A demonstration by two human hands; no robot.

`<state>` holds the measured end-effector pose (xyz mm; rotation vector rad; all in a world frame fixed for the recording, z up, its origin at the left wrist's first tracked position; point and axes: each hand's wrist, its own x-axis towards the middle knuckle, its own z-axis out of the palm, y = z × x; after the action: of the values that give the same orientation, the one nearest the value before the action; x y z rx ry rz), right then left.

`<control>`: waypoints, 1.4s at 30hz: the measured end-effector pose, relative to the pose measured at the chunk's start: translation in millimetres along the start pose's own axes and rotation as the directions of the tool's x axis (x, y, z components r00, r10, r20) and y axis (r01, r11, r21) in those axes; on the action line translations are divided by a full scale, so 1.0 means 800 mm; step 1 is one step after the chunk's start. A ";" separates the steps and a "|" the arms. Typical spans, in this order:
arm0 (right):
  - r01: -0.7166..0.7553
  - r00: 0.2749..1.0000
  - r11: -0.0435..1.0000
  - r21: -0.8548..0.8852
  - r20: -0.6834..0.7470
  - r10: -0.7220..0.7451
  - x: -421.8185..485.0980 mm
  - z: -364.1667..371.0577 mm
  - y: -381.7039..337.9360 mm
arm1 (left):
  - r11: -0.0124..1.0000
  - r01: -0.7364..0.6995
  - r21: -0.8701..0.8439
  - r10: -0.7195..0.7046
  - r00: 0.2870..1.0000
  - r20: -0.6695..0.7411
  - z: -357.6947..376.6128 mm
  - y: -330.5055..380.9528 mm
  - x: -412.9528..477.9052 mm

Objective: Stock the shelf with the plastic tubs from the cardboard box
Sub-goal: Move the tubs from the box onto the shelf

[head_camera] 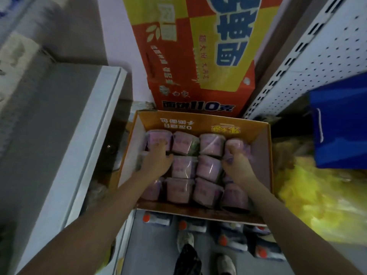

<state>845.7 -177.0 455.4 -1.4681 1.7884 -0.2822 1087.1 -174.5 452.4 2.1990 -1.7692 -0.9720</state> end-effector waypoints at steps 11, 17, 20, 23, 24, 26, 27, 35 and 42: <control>-0.199 0.977 0.966 0.167 -0.046 0.209 0.110 0.088 0.031 | 0.987 0.053 -0.148 -0.035 0.992 0.123 0.086 -0.031 0.115; -0.246 0.967 0.955 0.166 -0.027 0.254 0.137 0.117 0.028 | 0.991 0.086 -0.098 -0.075 0.991 0.112 0.124 -0.033 0.149; -0.248 0.965 0.963 0.104 -0.058 0.255 0.150 0.126 0.027 | 0.994 0.069 -0.083 -0.061 0.994 0.096 0.135 -0.033 0.155; -0.282 0.953 0.957 0.070 -0.093 0.288 0.157 0.132 0.026 | 0.995 0.089 -0.052 -0.087 0.995 0.045 0.143 -0.034 0.155; -0.296 0.947 0.951 0.086 -0.104 0.304 0.158 0.132 0.025 | 0.995 0.091 -0.049 -0.090 0.996 0.023 0.145 -0.031 0.155; -0.316 0.936 0.938 0.141 -0.114 0.332 0.161 0.132 0.025 | 0.991 0.100 -0.093 -0.100 0.995 0.011 0.146 -0.027 0.155; -0.316 0.934 0.935 0.162 -0.119 0.337 0.161 0.132 0.025 | 0.983 0.112 -0.146 -0.110 0.994 0.023 0.145 -0.025 0.154; -0.298 0.925 0.929 0.219 -0.174 0.338 0.143 0.124 0.024 | 0.947 0.038 -0.320 -0.050 0.998 -0.027 0.125 -0.024 0.134; -0.175 0.944 0.942 0.286 -0.223 0.243 0.108 0.088 -0.002 | 0.910 -0.026 -0.415 -0.025 0.993 -0.116 0.073 -0.006 0.094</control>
<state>893.9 -234.6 372.7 -1.0799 2.0067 -0.5967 1064.2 -226.7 375.6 1.9396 -1.3566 -1.0758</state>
